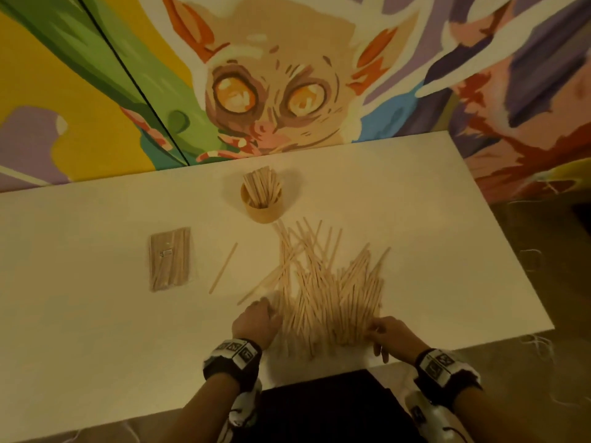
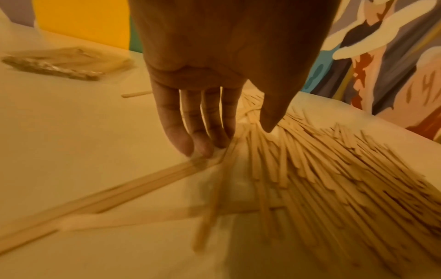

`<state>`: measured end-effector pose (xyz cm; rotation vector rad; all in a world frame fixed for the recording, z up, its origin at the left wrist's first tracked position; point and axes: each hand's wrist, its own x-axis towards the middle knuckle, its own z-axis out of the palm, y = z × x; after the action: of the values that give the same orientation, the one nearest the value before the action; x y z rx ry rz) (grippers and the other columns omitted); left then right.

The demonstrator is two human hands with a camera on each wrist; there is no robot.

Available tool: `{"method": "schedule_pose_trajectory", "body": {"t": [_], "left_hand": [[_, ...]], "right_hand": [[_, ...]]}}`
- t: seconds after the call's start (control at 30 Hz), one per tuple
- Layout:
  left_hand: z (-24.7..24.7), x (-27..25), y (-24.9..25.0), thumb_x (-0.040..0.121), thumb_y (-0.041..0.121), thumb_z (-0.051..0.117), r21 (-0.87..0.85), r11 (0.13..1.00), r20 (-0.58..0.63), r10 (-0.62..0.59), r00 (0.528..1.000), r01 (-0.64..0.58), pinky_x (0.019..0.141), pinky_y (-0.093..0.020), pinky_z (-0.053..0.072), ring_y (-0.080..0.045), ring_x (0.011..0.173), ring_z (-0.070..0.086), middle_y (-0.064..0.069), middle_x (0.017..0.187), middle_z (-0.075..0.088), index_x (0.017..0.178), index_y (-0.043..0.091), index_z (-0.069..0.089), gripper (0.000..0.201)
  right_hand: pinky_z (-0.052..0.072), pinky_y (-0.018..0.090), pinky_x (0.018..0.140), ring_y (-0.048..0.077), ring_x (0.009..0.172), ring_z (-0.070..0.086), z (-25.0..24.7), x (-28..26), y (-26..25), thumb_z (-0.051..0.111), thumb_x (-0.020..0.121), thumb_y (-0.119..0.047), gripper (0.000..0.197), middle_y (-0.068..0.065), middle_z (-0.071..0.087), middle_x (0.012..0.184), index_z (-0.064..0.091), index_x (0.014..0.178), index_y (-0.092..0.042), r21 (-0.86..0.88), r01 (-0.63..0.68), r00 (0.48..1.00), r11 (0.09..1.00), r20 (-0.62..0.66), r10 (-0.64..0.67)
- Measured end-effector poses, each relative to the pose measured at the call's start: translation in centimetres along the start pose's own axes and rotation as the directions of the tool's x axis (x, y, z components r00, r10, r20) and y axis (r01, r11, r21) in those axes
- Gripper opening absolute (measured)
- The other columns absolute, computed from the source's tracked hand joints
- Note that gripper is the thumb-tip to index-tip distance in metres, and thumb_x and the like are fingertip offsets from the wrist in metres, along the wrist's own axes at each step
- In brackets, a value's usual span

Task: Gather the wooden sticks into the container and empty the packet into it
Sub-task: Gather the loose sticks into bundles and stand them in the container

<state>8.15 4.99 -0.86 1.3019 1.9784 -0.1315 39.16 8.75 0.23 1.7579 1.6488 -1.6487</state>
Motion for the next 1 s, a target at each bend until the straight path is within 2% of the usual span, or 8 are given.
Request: {"method": "schedule_pose_trajectory", "body": {"t": [0.13, 0.27, 0.4, 0.57, 0.73, 0.8, 0.9, 1.0], "left_hand": [[0.8, 0.6, 4.1, 0.085, 0.06, 0.051, 0.049, 0.999, 0.042, -0.02, 0.999, 0.018, 0.09, -0.039, 0.046, -0.033, 0.116, 0.055, -0.01, 0.136, 0.045, 0.141, 0.012, 0.032, 0.075], [1.6, 1.1, 7.1, 0.081, 0.057, 0.061, 0.103, 0.995, 0.032, -0.018, 0.999, 0.015, 0.085, -0.041, 0.049, -0.033, 0.116, 0.055, -0.011, 0.141, 0.035, 0.147, 0.011, 0.02, 0.09], [2.0, 1.4, 8.4, 0.082, 0.039, 0.065, 0.123, 0.991, 0.005, -0.046, 0.999, 0.045, 0.078, -0.039, 0.049, -0.033, 0.108, 0.059, -0.01, 0.13, 0.044, 0.138, 0.011, 0.03, 0.071], [1.7, 1.4, 8.9, 0.085, 0.018, 0.055, 0.04, 0.991, 0.002, -0.128, 0.992, 0.127, 0.081, -0.039, 0.048, -0.034, 0.106, 0.06, -0.011, 0.121, 0.054, 0.124, 0.012, 0.041, 0.042], [1.9, 1.3, 8.4, 0.097, 0.02, 0.043, 0.009, 0.995, -0.013, -0.101, 0.995, 0.101, 0.09, -0.038, 0.043, -0.033, 0.116, 0.054, -0.013, 0.13, 0.051, 0.135, 0.011, 0.041, 0.038], [1.9, 1.3, 8.1, 0.1, 0.022, 0.039, -0.023, 0.996, -0.021, -0.086, 0.996, 0.085, 0.092, -0.037, 0.042, -0.033, 0.115, 0.053, -0.014, 0.128, 0.05, 0.132, 0.009, 0.043, 0.034], [1.7, 1.1, 7.4, 0.102, 0.021, 0.037, -0.063, 0.996, -0.022, -0.07, 0.997, 0.069, 0.091, -0.034, 0.038, -0.032, 0.112, 0.05, -0.015, 0.123, 0.05, 0.128, 0.006, 0.046, 0.031], [1.3, 0.5, 6.8, 0.102, 0.019, 0.037, -0.096, 0.994, -0.034, -0.061, 0.998, 0.058, 0.082, -0.03, 0.034, -0.033, 0.105, 0.05, -0.013, 0.114, 0.049, 0.118, 0.003, 0.05, 0.026]], "right_hand": [[0.052, 0.025, 0.055, 0.015, 0.048, 0.06, -0.5, -0.2, 0.6, 0.055, 0.098, -0.023, 0.022, 0.009, 0.07, 0.067, 0.067, 0.097, -0.005, 0.033, -0.009, 1.0, 0.999, 0.02, 0.009], [0.049, 0.019, 0.051, 0.013, 0.046, 0.058, -0.8, -0.3, 0.9, 0.054, 0.098, -0.024, 0.025, 0.007, 0.068, 0.068, 0.066, 0.101, -0.002, 0.007, -0.011, 0.997, 1.0, 0.073, 0.01], [0.05, 0.018, 0.051, 0.014, 0.05, 0.06, -1.5, 0.2, 1.5, 0.054, 0.097, -0.021, 0.021, 0.007, 0.069, 0.071, 0.067, 0.102, -0.005, -0.03, -0.006, 0.995, 1.0, 0.099, 0.009], [0.051, 0.019, 0.051, 0.011, 0.045, 0.058, -3.7, 0.9, 1.7, 0.053, 0.098, -0.019, 0.02, 0.007, 0.069, 0.07, 0.066, 0.102, -0.004, -0.056, 0.029, 0.995, 0.998, 0.099, -0.024], [0.052, 0.022, 0.055, 0.014, 0.05, 0.06, -5.1, 1.8, 1.7, 0.053, 0.097, -0.019, 0.021, 0.01, 0.071, 0.073, 0.067, 0.101, -0.003, -0.042, 0.061, 0.991, 0.997, 0.122, -0.055], [0.053, 0.025, 0.057, 0.015, 0.051, 0.061, -5.4, 2.2, 1.7, 0.053, 0.097, -0.018, 0.021, 0.013, 0.072, 0.073, 0.068, 0.099, -0.003, -0.029, 0.084, 0.988, 0.996, 0.134, -0.08], [0.052, 0.024, 0.055, 0.018, 0.053, 0.063, -5.8, 2.7, 1.4, 0.053, 0.096, -0.016, 0.021, 0.013, 0.071, 0.072, 0.068, 0.092, -0.002, -0.01, 0.136, 0.98, 0.991, 0.146, -0.133], [0.052, 0.023, 0.056, 0.018, 0.053, 0.063, -6.2, 3.0, 0.3, 0.053, 0.096, -0.016, 0.023, 0.009, 0.07, 0.068, 0.067, 0.078, -0.011, 0.017, 0.201, 0.966, 0.98, 0.162, -0.201]]}}
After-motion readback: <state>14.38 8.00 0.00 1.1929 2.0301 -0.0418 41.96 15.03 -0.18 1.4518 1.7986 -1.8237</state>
